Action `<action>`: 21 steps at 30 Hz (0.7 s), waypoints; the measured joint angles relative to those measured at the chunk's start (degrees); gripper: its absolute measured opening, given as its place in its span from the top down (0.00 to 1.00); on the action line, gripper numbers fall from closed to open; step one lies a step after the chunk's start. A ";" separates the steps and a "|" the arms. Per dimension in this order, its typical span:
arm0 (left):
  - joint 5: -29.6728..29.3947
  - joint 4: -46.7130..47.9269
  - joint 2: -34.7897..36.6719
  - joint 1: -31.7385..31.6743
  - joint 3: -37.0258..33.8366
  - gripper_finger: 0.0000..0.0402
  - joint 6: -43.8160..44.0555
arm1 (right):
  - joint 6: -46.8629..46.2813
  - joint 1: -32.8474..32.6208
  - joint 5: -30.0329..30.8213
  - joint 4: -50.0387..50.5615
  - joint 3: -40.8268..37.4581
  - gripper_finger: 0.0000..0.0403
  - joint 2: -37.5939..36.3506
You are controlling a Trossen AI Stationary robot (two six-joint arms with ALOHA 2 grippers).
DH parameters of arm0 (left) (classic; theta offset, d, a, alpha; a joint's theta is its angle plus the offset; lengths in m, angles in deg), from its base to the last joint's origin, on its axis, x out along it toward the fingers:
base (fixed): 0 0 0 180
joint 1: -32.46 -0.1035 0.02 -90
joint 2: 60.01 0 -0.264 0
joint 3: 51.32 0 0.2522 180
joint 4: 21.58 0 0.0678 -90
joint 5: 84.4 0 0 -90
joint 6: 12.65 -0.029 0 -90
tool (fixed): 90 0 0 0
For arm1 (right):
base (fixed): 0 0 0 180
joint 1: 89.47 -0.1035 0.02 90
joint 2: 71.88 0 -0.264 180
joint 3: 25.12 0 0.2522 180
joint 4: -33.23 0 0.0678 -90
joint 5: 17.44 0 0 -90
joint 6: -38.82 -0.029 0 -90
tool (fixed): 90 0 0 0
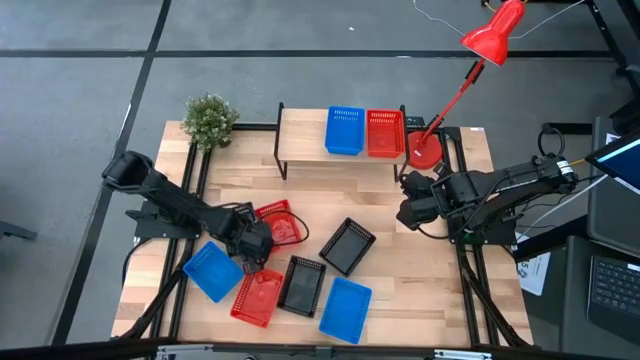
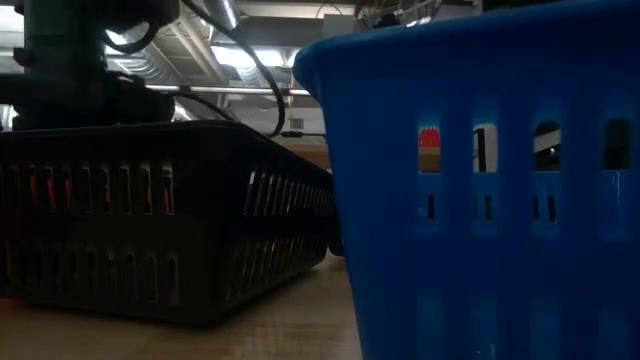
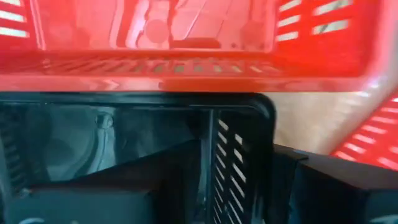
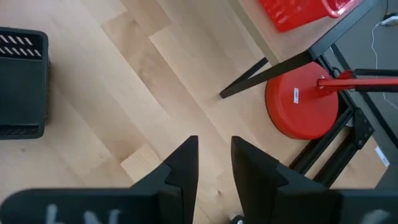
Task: Stack baskets on shelf by color
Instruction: Put the top left black basket on the shelf
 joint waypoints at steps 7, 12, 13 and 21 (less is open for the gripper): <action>-4.10 16.21 0.76 3.50 7.81 0.98 3.33 | 0.31 0.00 0.07 -0.59 0.00 0.76 0.00; -9.75 37.61 0.76 4.72 22.40 1.00 5.40 | 0.33 0.01 0.11 -1.36 0.00 0.76 0.00; -12.56 40.59 0.76 4.63 25.31 1.00 4.26 | 0.33 0.00 0.11 -1.38 0.00 0.76 0.00; -29.52 38.98 0.83 -8.72 40.51 1.00 -21.18 | 0.56 0.00 2.12 -1.44 0.00 0.76 0.00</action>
